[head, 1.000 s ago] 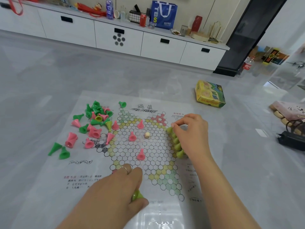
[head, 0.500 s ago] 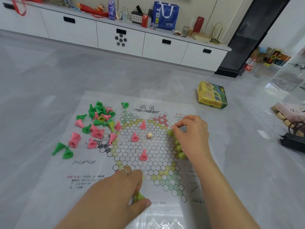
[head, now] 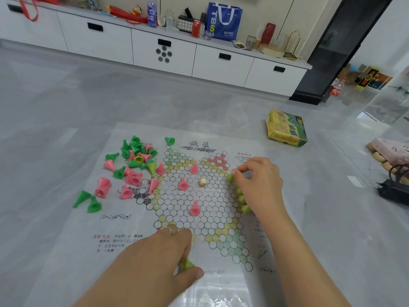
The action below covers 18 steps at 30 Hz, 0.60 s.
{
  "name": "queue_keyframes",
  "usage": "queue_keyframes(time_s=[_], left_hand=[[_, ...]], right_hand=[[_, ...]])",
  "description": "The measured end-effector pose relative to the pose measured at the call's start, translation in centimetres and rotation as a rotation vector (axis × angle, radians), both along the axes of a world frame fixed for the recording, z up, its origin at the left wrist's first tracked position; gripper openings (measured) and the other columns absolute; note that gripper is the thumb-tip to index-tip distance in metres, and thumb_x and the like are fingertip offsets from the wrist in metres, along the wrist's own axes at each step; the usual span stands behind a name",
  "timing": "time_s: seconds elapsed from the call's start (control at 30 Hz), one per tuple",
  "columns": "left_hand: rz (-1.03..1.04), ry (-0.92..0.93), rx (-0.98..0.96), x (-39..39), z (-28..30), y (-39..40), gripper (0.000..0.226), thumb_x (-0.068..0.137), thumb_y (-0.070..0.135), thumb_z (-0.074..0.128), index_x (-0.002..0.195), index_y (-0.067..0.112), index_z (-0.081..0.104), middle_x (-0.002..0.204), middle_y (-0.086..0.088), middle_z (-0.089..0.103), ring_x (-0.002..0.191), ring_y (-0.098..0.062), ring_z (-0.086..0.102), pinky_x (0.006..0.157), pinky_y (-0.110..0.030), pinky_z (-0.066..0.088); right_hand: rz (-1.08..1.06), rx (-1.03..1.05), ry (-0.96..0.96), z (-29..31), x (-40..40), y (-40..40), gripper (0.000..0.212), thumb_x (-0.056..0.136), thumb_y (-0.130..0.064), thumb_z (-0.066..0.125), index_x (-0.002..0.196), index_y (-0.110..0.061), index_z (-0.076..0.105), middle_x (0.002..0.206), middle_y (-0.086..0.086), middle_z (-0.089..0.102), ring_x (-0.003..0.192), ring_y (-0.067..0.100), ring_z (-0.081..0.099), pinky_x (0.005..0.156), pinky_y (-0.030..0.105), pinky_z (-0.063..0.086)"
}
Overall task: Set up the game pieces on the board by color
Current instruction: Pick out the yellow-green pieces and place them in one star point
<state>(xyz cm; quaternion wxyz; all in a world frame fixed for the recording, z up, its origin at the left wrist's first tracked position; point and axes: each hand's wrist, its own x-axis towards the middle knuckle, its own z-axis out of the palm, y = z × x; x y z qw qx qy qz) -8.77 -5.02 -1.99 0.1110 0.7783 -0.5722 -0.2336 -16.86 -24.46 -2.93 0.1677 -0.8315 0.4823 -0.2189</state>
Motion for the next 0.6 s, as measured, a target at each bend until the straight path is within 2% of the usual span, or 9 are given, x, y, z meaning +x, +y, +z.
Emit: queue_keyframes(time_s=[0.2, 0.4, 0.6], left_hand=[[0.015, 0.007, -0.002, -0.09, 0.16, 0.18, 0.036, 0.083, 0.058, 0.044, 0.068, 0.031, 0.026, 0.082, 0.014, 0.035, 0.072, -0.002, 0.038, 0.069, -0.017, 0.035], [0.01, 0.004, -0.005, -0.02, 0.25, 0.21, 0.036, 0.083, 0.059, 0.044, 0.068, 0.031, 0.027, 0.081, 0.014, 0.035, 0.068, -0.001, 0.038, 0.063, -0.015, 0.033], [0.003, 0.006, 0.007, 0.0, 0.32, 0.22, 0.037, 0.083, 0.059, 0.044, 0.068, 0.03, 0.026, 0.081, 0.015, 0.034, 0.07, -0.001, 0.038, 0.065, -0.017, 0.033]], right_hand=[[0.012, -0.007, 0.075, 0.07, 0.01, 0.12, 0.02, 0.09, -0.031, 0.054, 0.097, -0.021, 0.069, 0.125, -0.002, 0.053, 0.12, 0.02, 0.039, 0.097, 0.037, 0.03], [0.013, -0.02, 0.083, 0.28, -0.05, 0.24, 0.013, 0.087, -0.029, 0.058, 0.092, -0.022, 0.069, 0.122, -0.003, 0.052, 0.119, 0.018, 0.039, 0.098, 0.035, 0.027], [0.016, -0.041, 0.071, 0.29, -0.11, 0.33, 0.012, 0.086, -0.027, 0.059, 0.09, -0.02, 0.069, 0.121, -0.003, 0.053, 0.119, 0.018, 0.038, 0.097, 0.034, 0.025]])
